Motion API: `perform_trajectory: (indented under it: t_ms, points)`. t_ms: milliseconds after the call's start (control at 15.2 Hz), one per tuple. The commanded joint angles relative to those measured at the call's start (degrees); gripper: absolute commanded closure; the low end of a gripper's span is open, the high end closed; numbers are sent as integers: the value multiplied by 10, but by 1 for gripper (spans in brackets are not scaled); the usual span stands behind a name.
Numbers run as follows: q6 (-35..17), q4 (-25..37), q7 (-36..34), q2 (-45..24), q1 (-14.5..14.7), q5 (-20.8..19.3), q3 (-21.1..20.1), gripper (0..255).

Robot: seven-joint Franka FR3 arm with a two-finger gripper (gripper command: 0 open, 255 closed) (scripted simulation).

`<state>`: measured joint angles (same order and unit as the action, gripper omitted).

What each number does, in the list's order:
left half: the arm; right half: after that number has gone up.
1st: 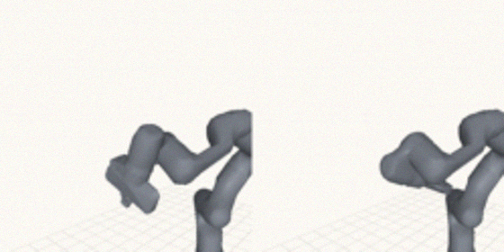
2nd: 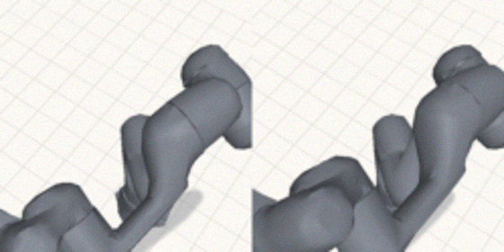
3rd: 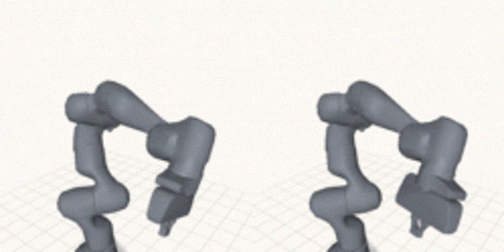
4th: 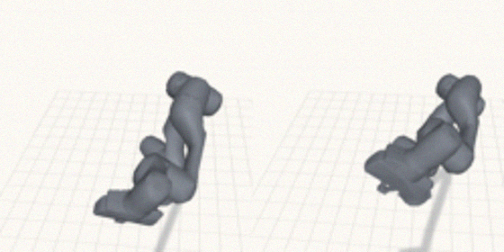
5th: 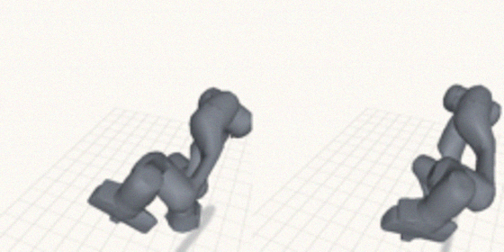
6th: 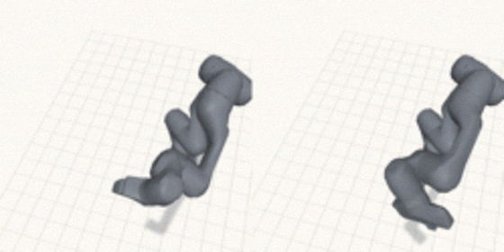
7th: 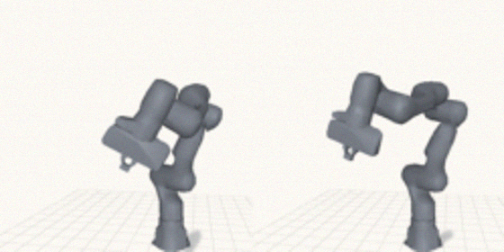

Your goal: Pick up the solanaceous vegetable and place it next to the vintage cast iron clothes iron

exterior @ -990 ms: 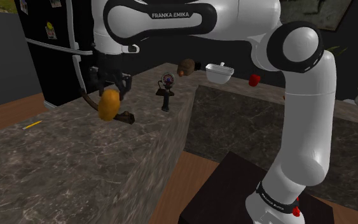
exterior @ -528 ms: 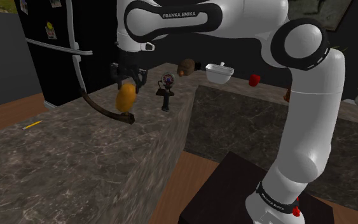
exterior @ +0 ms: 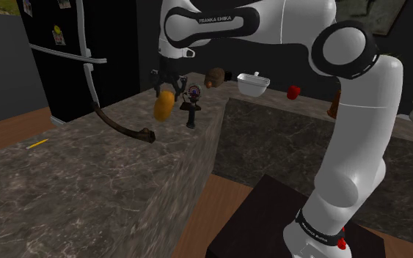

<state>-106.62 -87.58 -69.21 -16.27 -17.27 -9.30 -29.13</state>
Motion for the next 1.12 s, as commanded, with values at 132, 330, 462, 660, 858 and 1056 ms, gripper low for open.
perform_trajectory:
  t_ms: [132, 330, 462, 660, 858, 1056]
  points:
    - [1, 9, 51, -5, -33, 6, 16, 255]
    - [6, 26, 86, -17, -54, 8, 28, 255]
    - [11, 43, 109, -28, -67, 7, 35, 255]
    - [21, 74, 142, -49, -85, 6, 46, 255]
    - [34, 114, 173, -76, -101, 2, 57, 255]
    - [53, 166, 204, -110, -114, -3, 68, 255]
